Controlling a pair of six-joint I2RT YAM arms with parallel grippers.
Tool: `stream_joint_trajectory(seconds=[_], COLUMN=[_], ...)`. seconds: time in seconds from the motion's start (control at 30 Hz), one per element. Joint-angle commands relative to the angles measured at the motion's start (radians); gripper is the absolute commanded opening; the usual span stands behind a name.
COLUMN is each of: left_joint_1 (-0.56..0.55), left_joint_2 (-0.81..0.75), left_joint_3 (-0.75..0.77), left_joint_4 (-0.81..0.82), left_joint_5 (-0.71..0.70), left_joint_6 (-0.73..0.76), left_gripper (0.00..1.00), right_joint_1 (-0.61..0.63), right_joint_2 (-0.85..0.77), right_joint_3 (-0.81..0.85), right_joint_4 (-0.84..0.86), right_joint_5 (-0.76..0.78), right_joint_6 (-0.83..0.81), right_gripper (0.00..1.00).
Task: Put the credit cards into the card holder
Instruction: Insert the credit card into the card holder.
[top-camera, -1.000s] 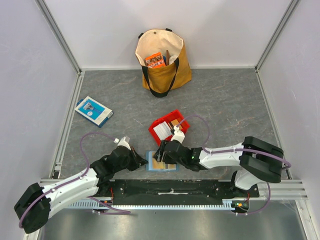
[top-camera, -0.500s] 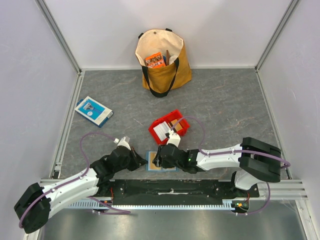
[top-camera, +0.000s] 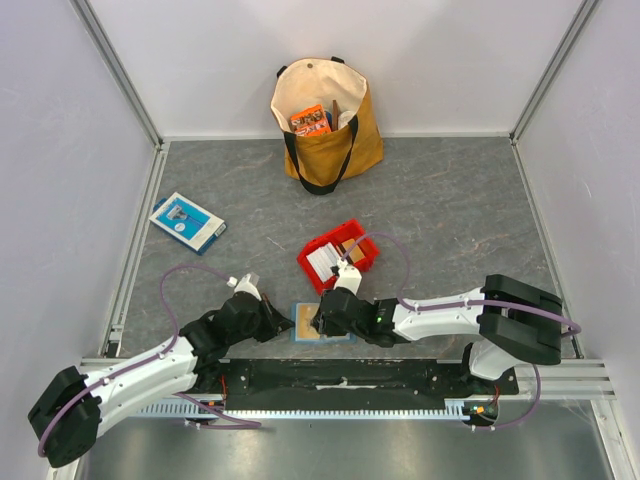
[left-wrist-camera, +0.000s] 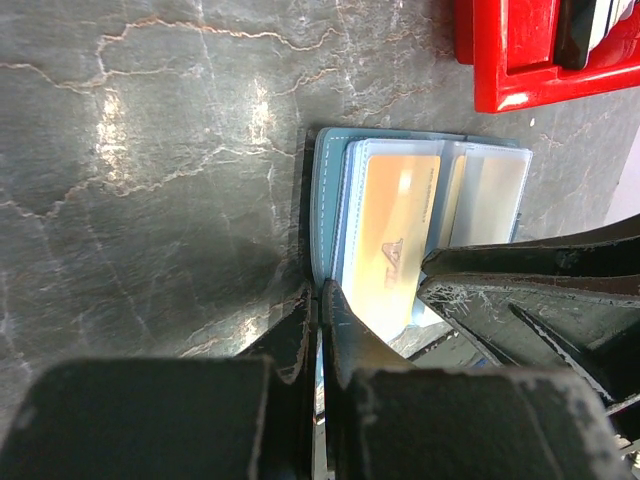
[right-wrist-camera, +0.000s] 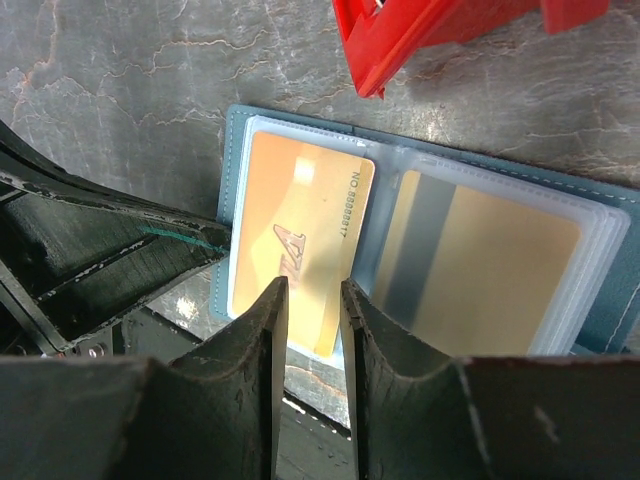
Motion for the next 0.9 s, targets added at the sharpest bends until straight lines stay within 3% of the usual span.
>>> stream_joint_trajectory(seconds=[0.0, 0.3, 0.43, 0.87], left_joint_1=[-0.002, -0.002, -0.002, -0.003], left_joint_2=[-0.01, -0.046, -0.043, -0.043], left_joint_3=[0.032, 0.042, 0.048, 0.043], left_joint_4=[0.009, -0.032, -0.04, -0.04], left_joint_5=[0.004, 0.001, 0.003, 0.001], left_joint_6=[0.017, 0.02, 0.021, 0.021], left_gripper=[0.02, 0.02, 0.02, 0.02], right_joint_1=[0.003, -0.035, -0.04, -0.04], right_joint_2=[-0.044, -0.128, -0.131, 0.036], right_joint_3=[0.011, -0.051, -0.034, 0.006], right_joint_4=[0.09, 0.141, 0.025, 0.046], right_joint_5=[0.001, -0.021, 0.047, -0.073], right_joint_6=[0.011, -0.011, 0.02, 0.026], right_gripper=[0.34, 0.4, 0.48, 0.54])
